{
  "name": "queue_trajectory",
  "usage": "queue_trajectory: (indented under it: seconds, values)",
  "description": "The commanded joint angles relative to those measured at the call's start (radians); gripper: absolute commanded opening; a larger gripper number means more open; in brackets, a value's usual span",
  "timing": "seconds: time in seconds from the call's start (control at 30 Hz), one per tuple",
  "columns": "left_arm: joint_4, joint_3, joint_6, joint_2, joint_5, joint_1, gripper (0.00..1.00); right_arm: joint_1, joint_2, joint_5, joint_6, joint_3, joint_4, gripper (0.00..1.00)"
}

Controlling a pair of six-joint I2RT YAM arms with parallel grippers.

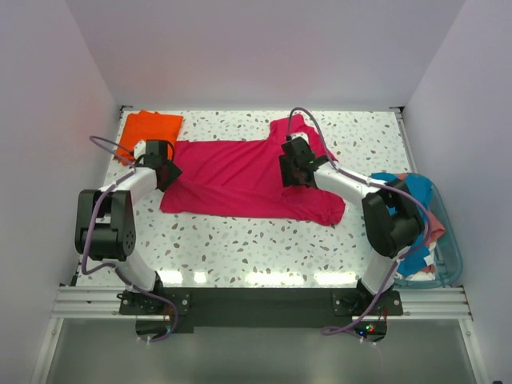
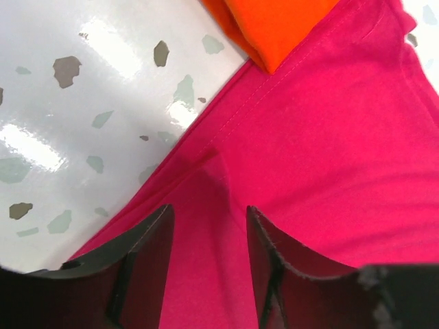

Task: Fold and stack the t-shirts
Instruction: Fold the tshirt

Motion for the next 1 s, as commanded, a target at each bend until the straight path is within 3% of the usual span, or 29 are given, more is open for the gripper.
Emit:
queue_trajectory:
  seconds: [0.0,0.1,0.27,0.43,0.63,0.77,0.97]
  values:
    - [0.068,0.043,0.047,-0.017,0.013,0.009,0.53,-0.031,-0.037,0.048,0.039,0.064,-0.065,0.66]
    - [0.040,0.022,0.042,-0.078,-0.007,0.009,0.65,-0.070,-0.114,0.054,0.093,0.012,-0.125,0.66]
    - [-0.067,-0.063,0.001,-0.223,-0.119,0.009,0.73,-0.136,-0.241,0.054,0.159,-0.150,-0.175,0.64]
    - [-0.066,-0.233,-0.036,-0.360,-0.136,0.006,0.73,-0.188,-0.270,0.022,0.168,-0.242,-0.169,0.60]
    - [-0.021,-0.345,-0.035,-0.391,-0.102,-0.002,0.57,-0.203,-0.215,-0.044,0.180,-0.192,-0.132,0.50]
    - [-0.011,-0.388,-0.033,-0.392,-0.114,-0.011,0.58,-0.205,-0.175,-0.038,0.197,-0.196,-0.149,0.49]
    - [0.034,-0.417,-0.036,-0.373,-0.113,-0.011,0.67,-0.205,-0.195,-0.044,0.209,-0.275,-0.134,0.45]
